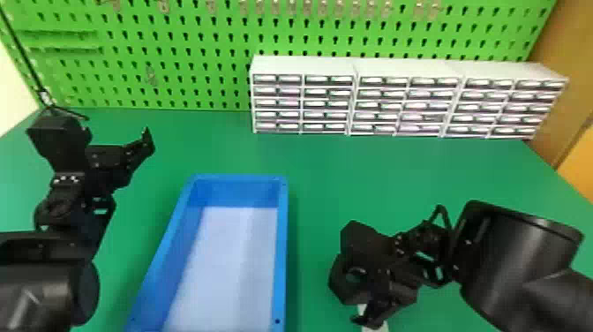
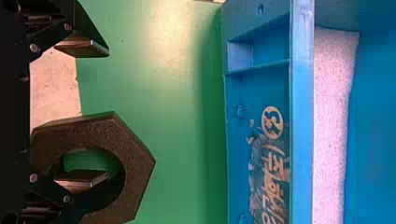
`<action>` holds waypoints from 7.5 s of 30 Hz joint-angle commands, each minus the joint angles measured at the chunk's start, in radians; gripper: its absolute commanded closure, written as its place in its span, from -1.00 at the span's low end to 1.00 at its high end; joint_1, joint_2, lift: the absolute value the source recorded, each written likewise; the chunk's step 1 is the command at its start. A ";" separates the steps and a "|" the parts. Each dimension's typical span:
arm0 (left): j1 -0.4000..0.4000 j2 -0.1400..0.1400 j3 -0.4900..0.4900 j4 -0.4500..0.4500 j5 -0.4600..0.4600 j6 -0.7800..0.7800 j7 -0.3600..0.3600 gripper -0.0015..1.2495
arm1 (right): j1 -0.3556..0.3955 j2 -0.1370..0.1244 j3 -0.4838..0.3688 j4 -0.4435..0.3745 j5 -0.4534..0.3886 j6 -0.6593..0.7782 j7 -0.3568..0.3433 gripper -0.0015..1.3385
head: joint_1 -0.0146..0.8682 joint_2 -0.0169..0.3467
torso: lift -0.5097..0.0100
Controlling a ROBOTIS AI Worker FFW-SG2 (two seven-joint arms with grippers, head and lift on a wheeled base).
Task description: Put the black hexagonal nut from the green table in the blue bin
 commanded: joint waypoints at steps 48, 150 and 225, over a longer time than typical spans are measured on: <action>0.000 0.000 -0.006 0.012 0.011 -0.014 0.000 -0.71 | 0.017 0.023 -0.058 -0.002 0.052 0.025 0.012 0.48 | 0.58 -0.76 | 0.59; 0.003 0.000 -0.017 0.023 0.028 -0.021 0.014 -0.71 | -0.445 0.385 0.252 0.328 -0.218 -0.315 -0.114 0.48 | 0.58 -0.76 | 0.59; 0.001 0.000 -0.015 0.022 0.031 -0.022 0.014 -0.71 | -0.333 0.405 0.028 0.397 -0.214 -0.321 -0.089 -0.74 | 0.58 -0.76 | 0.59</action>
